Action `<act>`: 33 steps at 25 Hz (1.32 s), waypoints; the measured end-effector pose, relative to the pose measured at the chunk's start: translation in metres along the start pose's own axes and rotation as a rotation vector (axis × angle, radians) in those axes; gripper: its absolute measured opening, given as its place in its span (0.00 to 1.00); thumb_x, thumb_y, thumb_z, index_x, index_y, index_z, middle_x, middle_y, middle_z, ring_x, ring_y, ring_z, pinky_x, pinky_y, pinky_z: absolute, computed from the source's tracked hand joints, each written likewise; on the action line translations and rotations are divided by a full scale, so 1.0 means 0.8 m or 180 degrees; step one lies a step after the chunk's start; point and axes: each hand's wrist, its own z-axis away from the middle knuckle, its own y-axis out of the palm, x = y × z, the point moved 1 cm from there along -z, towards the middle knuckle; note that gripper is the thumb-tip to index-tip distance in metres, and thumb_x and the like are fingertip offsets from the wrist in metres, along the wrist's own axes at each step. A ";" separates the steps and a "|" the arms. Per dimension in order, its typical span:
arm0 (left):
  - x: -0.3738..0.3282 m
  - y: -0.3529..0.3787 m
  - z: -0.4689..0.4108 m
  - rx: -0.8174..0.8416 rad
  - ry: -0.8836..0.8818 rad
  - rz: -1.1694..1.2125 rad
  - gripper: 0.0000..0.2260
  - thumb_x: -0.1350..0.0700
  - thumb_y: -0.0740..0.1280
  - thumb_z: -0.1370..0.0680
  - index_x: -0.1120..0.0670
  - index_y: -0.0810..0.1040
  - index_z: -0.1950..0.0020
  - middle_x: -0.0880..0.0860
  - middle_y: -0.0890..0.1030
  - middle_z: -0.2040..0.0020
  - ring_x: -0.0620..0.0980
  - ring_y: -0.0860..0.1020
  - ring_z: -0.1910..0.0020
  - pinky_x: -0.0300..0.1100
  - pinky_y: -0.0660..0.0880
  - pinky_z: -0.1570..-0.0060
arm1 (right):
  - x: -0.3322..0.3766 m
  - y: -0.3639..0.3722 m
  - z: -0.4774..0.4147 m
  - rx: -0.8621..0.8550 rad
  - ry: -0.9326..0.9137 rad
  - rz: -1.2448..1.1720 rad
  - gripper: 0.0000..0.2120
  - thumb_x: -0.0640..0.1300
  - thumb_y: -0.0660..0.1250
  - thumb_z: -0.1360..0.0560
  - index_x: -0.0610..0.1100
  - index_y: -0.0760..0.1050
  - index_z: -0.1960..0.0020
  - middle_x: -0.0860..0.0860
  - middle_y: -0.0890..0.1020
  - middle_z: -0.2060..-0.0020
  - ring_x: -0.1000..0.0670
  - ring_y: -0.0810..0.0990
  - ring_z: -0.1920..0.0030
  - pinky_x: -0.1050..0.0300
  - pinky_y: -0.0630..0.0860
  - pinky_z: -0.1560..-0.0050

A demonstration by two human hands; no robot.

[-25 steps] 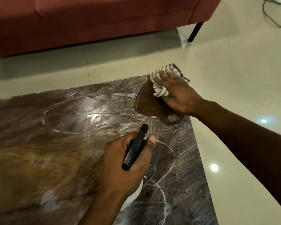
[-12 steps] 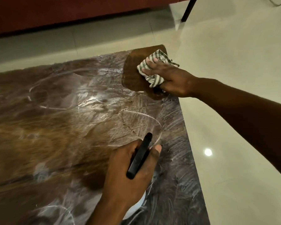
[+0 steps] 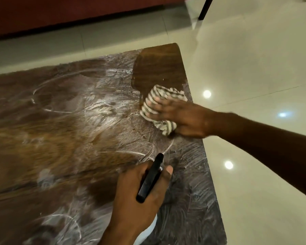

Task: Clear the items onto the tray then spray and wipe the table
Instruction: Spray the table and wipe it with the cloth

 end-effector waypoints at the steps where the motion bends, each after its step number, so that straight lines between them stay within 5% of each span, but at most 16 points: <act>1: 0.001 0.000 0.002 -0.0021 -0.0032 0.0006 0.29 0.32 0.70 0.26 0.60 0.78 0.61 0.63 0.78 0.67 0.66 0.80 0.67 0.66 0.80 0.63 | -0.005 0.006 0.021 0.0034 -0.0205 0.0108 0.35 0.56 0.61 0.17 0.47 0.57 0.14 0.42 0.55 0.14 0.39 0.49 0.13 0.33 0.51 0.16; 3: 0.004 0.000 0.004 -0.0003 -0.0047 0.0111 0.27 0.33 0.72 0.26 0.58 0.78 0.60 0.63 0.78 0.67 0.66 0.80 0.66 0.66 0.81 0.61 | -0.037 -0.005 0.030 -0.0162 -0.0165 0.0294 0.34 0.46 0.62 0.19 0.45 0.58 0.14 0.40 0.55 0.14 0.36 0.50 0.14 0.29 0.53 0.17; 8: 0.002 0.007 0.015 -0.0006 0.0033 0.0199 0.23 0.34 0.72 0.23 0.55 0.79 0.57 0.59 0.75 0.68 0.66 0.78 0.66 0.65 0.79 0.62 | -0.039 -0.029 -0.047 -0.0378 0.1010 0.0080 0.39 0.59 0.56 0.23 0.54 0.52 0.14 0.47 0.47 0.13 0.42 0.40 0.13 0.33 0.45 0.16; 12: 0.003 0.011 0.028 -0.0180 0.0154 0.0022 0.25 0.36 0.70 0.23 0.53 0.69 0.68 0.55 0.70 0.72 0.58 0.73 0.72 0.55 0.74 0.67 | -0.012 0.017 0.013 0.0045 -0.0234 0.0435 0.35 0.58 0.57 0.18 0.50 0.53 0.13 0.46 0.51 0.13 0.41 0.44 0.13 0.33 0.48 0.15; 16: 0.013 0.011 0.040 -0.0101 0.0160 0.0157 0.23 0.39 0.73 0.23 0.57 0.76 0.63 0.56 0.71 0.71 0.55 0.74 0.71 0.41 0.69 0.66 | -0.061 0.000 0.035 -0.0270 0.0209 0.0602 0.38 0.58 0.56 0.21 0.50 0.52 0.13 0.45 0.50 0.13 0.39 0.44 0.13 0.33 0.48 0.16; 19: 0.010 0.018 0.049 -0.0014 0.0206 0.0293 0.19 0.42 0.74 0.20 0.56 0.78 0.61 0.54 0.71 0.70 0.54 0.72 0.70 0.42 0.69 0.65 | -0.049 0.007 0.000 -0.0493 0.0787 0.0139 0.38 0.61 0.55 0.21 0.56 0.49 0.14 0.49 0.47 0.13 0.43 0.41 0.13 0.36 0.41 0.15; 21: 0.006 0.024 0.054 -0.0089 0.0263 0.0205 0.22 0.37 0.71 0.21 0.52 0.74 0.66 0.54 0.70 0.71 0.53 0.71 0.72 0.48 0.70 0.67 | -0.023 0.030 0.010 -0.0473 0.0571 0.0003 0.37 0.55 0.62 0.19 0.58 0.49 0.15 0.50 0.47 0.13 0.44 0.40 0.13 0.33 0.42 0.15; 26: 0.027 0.027 0.067 -0.0213 0.0087 0.0087 0.27 0.33 0.68 0.24 0.54 0.70 0.69 0.57 0.70 0.73 0.59 0.72 0.73 0.58 0.73 0.68 | 0.001 0.063 0.110 -0.0216 -0.0108 0.0136 0.31 0.52 0.62 0.14 0.43 0.59 0.15 0.42 0.55 0.14 0.37 0.48 0.13 0.34 0.48 0.15; 29: 0.041 0.023 0.082 -0.0073 0.0133 0.0263 0.21 0.35 0.70 0.24 0.50 0.73 0.65 0.51 0.72 0.72 0.52 0.73 0.72 0.50 0.74 0.67 | -0.032 0.040 0.080 -0.0482 0.0389 0.0249 0.33 0.50 0.62 0.17 0.47 0.56 0.15 0.41 0.53 0.14 0.37 0.47 0.14 0.39 0.47 0.15; 31: 0.045 0.019 0.091 -0.0084 0.0211 0.0369 0.19 0.38 0.72 0.23 0.52 0.77 0.61 0.52 0.73 0.70 0.49 0.72 0.72 0.43 0.71 0.67 | -0.032 0.034 0.034 -0.0595 0.0931 0.0122 0.37 0.58 0.60 0.20 0.54 0.51 0.15 0.44 0.50 0.13 0.38 0.44 0.13 0.35 0.47 0.15; 33: 0.045 0.019 0.097 -0.0111 0.0273 0.0380 0.20 0.38 0.72 0.22 0.54 0.77 0.60 0.55 0.74 0.69 0.51 0.73 0.71 0.47 0.72 0.67 | 0.001 0.051 0.012 -0.0634 0.0999 0.0080 0.39 0.59 0.59 0.22 0.54 0.49 0.15 0.45 0.49 0.13 0.39 0.43 0.13 0.30 0.47 0.17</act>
